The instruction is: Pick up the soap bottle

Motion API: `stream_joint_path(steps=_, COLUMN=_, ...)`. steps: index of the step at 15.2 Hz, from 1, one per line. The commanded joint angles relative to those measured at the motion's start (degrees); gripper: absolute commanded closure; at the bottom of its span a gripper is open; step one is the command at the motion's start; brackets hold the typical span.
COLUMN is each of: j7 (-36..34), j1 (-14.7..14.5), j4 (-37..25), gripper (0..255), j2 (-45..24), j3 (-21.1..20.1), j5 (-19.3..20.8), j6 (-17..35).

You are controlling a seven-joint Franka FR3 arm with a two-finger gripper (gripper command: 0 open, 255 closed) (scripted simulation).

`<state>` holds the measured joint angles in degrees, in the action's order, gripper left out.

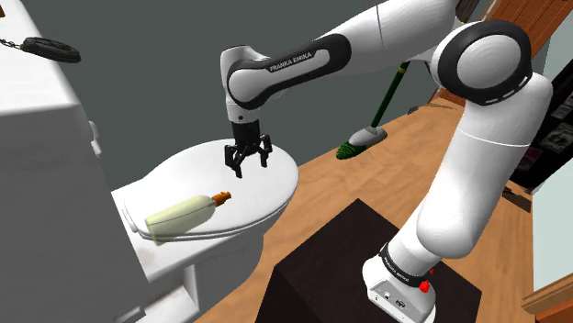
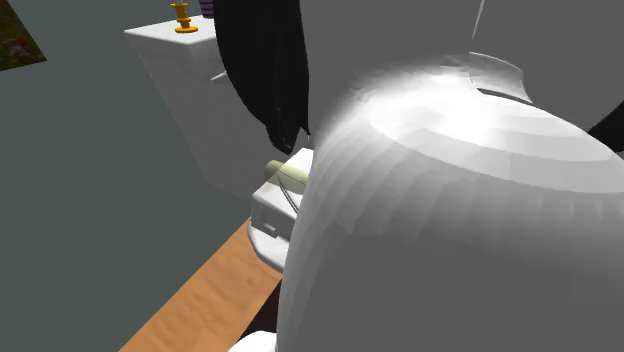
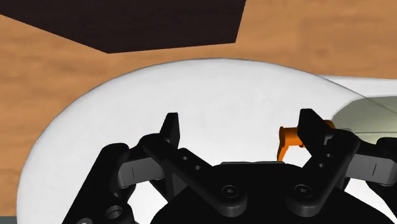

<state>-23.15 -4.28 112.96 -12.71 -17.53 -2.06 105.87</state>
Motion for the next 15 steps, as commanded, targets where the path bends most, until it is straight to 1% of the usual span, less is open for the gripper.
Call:
stream_joint_path(steps=1, j7=-2.3, j1=-1.0, j4=-4.2, gripper=0, j2=-5.3, j3=-0.2, j5=0.3, j6=0.6)
stream_joint_path(steps=7, j7=-6.8, j1=-3.8, j4=-17.4, gripper=0, j2=-19.2, j3=0.4, j5=1.0, j6=-0.1)
stream_joint_path(steps=15, j7=-6.6, j1=-4.3, j4=-16.4, gripper=0, j2=-22.5, j3=0.9, j5=1.7, j6=4.1)
